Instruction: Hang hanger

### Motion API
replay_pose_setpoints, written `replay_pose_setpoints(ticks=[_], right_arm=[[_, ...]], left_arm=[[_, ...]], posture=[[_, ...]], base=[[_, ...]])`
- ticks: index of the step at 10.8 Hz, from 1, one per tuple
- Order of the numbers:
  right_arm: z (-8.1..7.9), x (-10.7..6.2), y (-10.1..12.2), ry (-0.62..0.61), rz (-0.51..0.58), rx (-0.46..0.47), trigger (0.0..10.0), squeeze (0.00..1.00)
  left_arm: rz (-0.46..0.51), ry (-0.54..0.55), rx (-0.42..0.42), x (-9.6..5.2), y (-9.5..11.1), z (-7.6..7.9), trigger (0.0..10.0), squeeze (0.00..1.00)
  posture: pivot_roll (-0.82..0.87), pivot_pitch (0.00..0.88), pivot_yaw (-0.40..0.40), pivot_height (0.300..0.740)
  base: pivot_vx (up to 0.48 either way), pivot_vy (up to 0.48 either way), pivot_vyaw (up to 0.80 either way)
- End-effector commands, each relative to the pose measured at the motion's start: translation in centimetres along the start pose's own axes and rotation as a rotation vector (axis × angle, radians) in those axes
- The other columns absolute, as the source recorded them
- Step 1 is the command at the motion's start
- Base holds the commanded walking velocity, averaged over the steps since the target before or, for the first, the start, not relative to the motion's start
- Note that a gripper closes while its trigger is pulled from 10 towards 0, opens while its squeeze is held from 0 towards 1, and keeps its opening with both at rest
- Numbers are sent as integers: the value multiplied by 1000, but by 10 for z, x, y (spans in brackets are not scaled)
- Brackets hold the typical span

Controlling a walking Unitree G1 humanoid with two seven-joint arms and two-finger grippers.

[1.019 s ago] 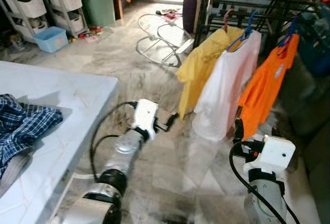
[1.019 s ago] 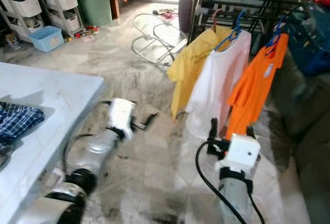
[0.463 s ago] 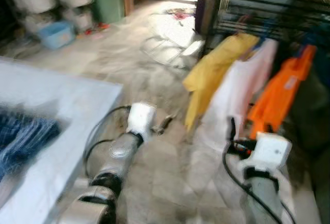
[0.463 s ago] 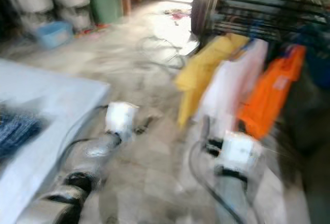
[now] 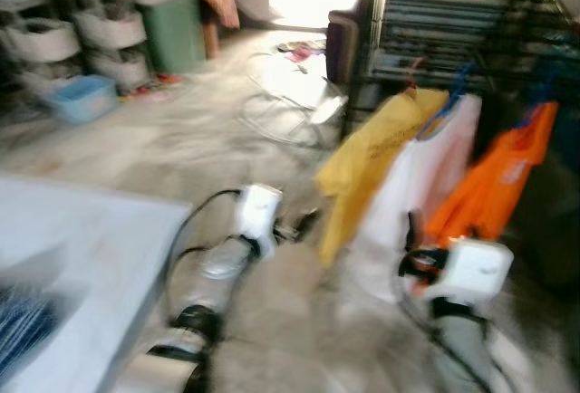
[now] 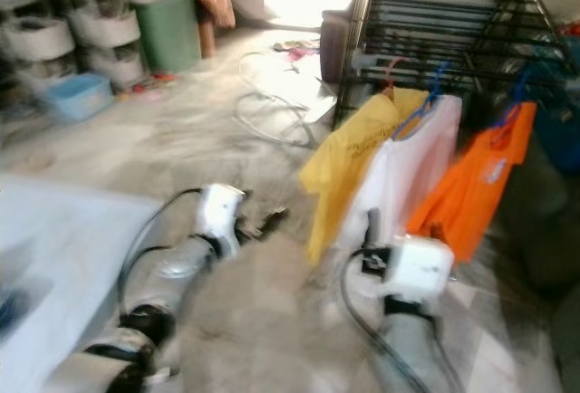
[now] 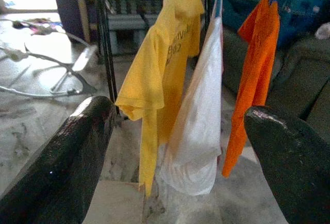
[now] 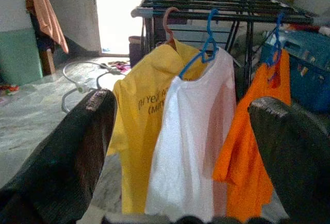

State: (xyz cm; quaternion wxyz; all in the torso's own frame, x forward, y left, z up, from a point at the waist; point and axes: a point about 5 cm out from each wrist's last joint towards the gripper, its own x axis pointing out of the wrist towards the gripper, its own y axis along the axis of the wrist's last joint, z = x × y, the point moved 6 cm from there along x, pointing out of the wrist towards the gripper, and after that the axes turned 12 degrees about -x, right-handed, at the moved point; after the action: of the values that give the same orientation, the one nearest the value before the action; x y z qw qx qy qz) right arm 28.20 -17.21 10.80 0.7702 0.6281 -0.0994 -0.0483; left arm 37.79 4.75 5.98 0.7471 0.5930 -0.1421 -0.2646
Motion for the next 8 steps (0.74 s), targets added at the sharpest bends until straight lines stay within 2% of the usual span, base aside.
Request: replay_pose_setpoints(ticks=[1,8], right_arm=[[5,0,-1,-24,-4,7,10000,0],[-1,0,-8,-17,-28,4,10000,0]], left_arm=[[10,-49,5,8,4,16,10000,0],[0,-50,24,10,7,15,10000,0]], posture=[[-93,0,-17,740],[-91,0,8,740]], base=[[480,0,-719],[473,0,0]])
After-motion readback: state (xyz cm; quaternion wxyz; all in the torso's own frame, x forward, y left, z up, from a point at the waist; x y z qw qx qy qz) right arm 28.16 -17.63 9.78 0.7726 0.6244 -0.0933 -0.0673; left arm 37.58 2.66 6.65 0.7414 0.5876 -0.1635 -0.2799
